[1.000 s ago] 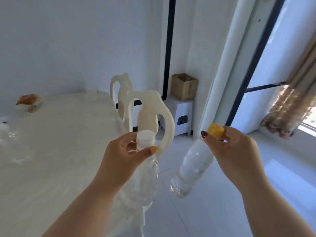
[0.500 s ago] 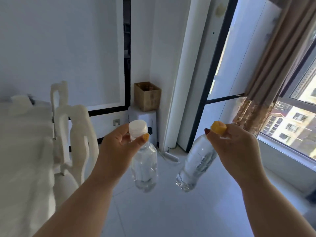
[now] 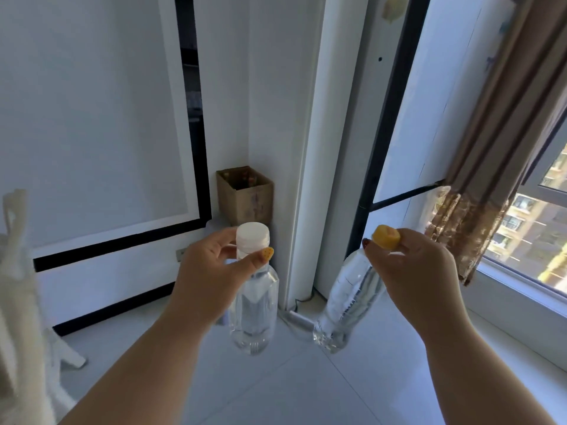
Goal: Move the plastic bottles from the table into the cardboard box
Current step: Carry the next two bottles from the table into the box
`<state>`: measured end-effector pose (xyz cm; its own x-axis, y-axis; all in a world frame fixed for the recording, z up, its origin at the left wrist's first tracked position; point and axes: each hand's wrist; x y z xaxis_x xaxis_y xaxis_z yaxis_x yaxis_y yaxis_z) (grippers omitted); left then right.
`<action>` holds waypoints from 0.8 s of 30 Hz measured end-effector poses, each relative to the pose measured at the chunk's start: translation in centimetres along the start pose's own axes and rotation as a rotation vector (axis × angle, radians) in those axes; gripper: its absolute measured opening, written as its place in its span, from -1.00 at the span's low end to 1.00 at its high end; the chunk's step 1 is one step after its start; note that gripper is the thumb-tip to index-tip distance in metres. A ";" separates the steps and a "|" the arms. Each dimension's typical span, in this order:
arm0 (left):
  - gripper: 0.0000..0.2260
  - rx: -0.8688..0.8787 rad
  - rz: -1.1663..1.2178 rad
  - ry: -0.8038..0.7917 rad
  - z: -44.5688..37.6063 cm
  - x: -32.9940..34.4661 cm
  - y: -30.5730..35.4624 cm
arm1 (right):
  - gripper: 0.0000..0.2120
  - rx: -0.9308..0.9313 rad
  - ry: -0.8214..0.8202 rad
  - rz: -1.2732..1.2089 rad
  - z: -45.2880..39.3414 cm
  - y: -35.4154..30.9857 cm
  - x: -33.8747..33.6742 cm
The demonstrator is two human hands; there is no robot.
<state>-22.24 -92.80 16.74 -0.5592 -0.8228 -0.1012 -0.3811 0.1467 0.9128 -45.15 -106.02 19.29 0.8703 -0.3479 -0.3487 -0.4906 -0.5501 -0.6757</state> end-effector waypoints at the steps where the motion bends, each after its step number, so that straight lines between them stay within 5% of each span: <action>1: -0.60 -0.003 -0.004 0.000 -1.8 0.9 -0.5 | -0.67 0.004 -0.004 0.001 -1.4 0.3 1.6; 24: -0.79 -0.040 -0.168 0.271 -46.1 20.0 -17.8 | -0.83 -0.017 -0.240 -0.248 -36.4 8.6 48.0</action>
<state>7.26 -137.17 16.67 -0.2724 -0.9507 -0.1481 -0.4193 -0.0212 0.9076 -9.15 -155.09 20.36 0.9475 -0.0142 -0.3194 -0.2616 -0.6090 -0.7488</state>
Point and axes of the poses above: each hand's wrist, its own z-axis away from the middle knuckle, its own x-axis out of the palm, y = z × x, and after that the axes turned 14 degrees about y, right-handed
